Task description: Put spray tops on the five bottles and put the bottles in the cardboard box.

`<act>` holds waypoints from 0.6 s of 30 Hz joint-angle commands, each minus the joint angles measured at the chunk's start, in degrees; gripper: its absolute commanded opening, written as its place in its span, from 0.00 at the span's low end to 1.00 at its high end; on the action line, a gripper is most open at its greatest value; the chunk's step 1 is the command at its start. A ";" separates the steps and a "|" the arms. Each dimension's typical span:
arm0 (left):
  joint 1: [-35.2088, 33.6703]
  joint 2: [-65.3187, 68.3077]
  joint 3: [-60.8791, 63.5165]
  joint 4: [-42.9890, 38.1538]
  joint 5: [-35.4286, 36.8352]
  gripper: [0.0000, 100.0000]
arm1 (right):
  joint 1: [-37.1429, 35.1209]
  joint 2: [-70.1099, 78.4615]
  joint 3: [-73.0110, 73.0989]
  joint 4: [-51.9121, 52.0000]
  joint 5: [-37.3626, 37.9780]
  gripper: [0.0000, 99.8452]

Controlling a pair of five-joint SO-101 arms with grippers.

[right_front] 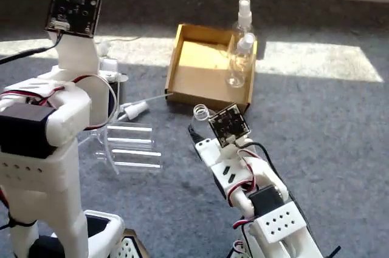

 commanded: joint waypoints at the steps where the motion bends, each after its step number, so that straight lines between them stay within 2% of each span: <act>1: 6.64 -1.27 -0.22 -7.47 2.11 0.07 | 0.04 -4.00 0.04 -1.71 -2.29 0.00; 5: 12.97 -1.27 -0.22 -16.88 8.00 0.07 | 0.04 -8.31 3.82 -1.71 -2.90 0.00; 10: 22.64 -1.10 3.03 -26.90 8.44 0.07 | -0.04 -17.71 9.54 -1.71 -2.73 0.00; 14: 25.45 -1.01 7.78 -33.67 8.44 0.07 | 0.04 -25.98 13.76 -1.36 -2.73 0.00; 18: 25.10 -1.27 12.79 -39.21 8.44 0.07 | 0.04 -30.46 16.48 -1.27 -2.64 0.00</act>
